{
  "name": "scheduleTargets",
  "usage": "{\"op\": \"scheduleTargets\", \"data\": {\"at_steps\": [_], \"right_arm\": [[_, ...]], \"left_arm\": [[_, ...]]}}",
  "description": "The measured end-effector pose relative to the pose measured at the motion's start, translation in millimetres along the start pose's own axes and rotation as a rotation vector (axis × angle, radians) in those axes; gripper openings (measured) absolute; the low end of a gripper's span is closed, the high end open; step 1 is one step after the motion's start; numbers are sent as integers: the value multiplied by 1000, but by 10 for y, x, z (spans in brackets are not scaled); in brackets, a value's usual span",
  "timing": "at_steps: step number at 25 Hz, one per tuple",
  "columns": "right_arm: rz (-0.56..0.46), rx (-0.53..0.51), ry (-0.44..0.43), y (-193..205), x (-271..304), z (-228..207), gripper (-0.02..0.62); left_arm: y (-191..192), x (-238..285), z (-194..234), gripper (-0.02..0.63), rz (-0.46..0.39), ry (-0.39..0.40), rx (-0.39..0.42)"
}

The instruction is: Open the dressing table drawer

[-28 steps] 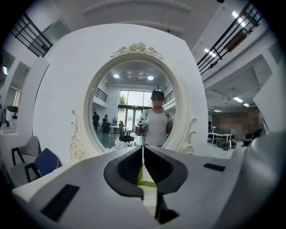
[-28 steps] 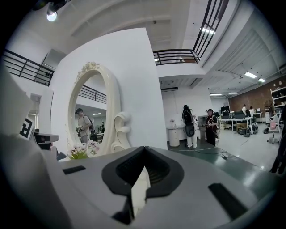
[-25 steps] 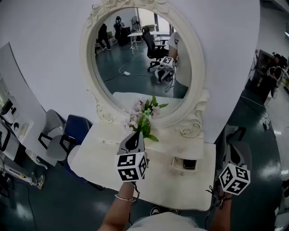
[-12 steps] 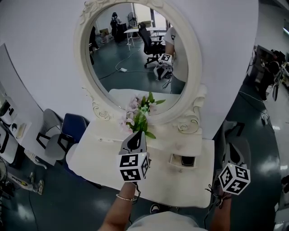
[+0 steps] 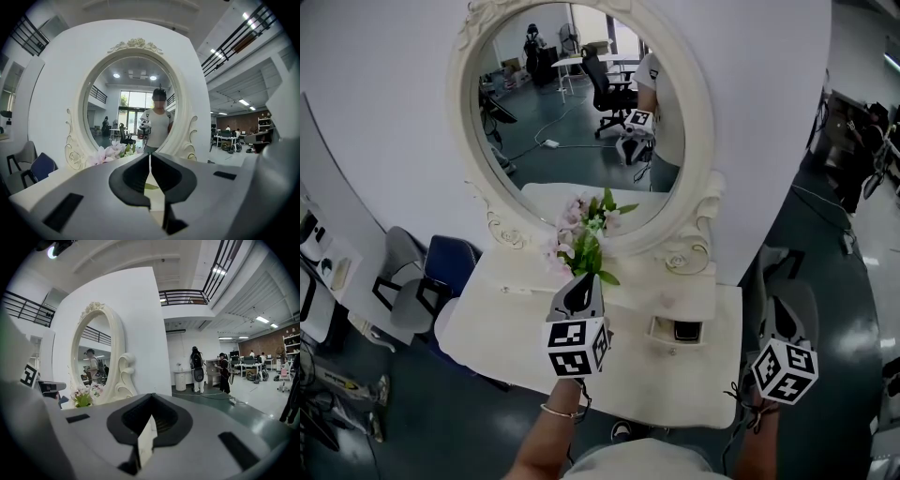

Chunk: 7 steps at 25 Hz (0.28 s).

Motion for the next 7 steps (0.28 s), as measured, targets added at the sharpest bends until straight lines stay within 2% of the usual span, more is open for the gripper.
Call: {"op": "scheduleTargets", "data": {"at_steps": [7], "right_arm": [[6, -3, -3, 17, -4, 23, 5]], "left_arm": [[36, -1, -17, 28, 9, 9, -2]]}}
Point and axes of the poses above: the fingertips, and each gripper's own axes: x forward along the fingers, z to its left, y out of its underside, the point moved 8 cm from there along -x, backward along the fingers, and after that the axes turned 6 degrees about x, right-handed, at the moved point
